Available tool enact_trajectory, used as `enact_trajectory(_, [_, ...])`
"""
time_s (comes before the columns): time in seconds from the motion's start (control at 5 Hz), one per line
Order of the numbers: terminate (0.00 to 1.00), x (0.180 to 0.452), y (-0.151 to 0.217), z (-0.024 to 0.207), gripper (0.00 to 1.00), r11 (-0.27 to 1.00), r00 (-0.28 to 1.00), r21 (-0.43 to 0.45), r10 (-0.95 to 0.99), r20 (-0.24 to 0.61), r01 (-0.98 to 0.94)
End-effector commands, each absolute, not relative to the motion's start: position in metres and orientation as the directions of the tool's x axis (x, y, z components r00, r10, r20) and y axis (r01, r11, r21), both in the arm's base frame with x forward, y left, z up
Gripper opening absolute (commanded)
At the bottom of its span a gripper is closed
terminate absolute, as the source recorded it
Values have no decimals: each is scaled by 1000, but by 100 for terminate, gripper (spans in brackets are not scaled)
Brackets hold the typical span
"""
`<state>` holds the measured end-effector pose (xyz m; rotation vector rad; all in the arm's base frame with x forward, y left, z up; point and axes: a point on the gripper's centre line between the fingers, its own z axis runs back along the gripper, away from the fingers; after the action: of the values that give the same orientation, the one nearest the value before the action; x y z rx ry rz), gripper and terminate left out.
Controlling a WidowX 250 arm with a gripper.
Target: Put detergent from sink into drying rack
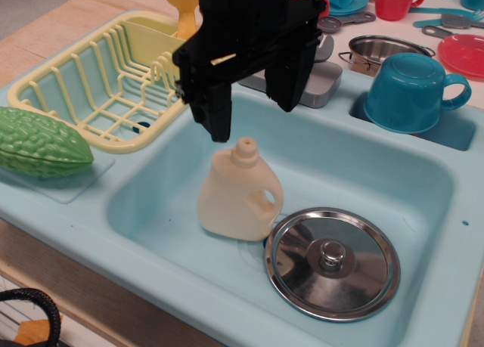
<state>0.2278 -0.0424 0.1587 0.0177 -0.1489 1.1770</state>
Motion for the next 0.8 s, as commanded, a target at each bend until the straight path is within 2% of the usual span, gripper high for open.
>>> enact_trajectory(0.0, [0,230,-40,158,100,310,297,-106,947,118,-945])
enact_trajectory(0.2, [0,229,-43,148,100,270,260,-117,961,90,-956])
enact_trajectory(0.6, [0,227,-43,119,100,256,261,-148,965,-17,-955])
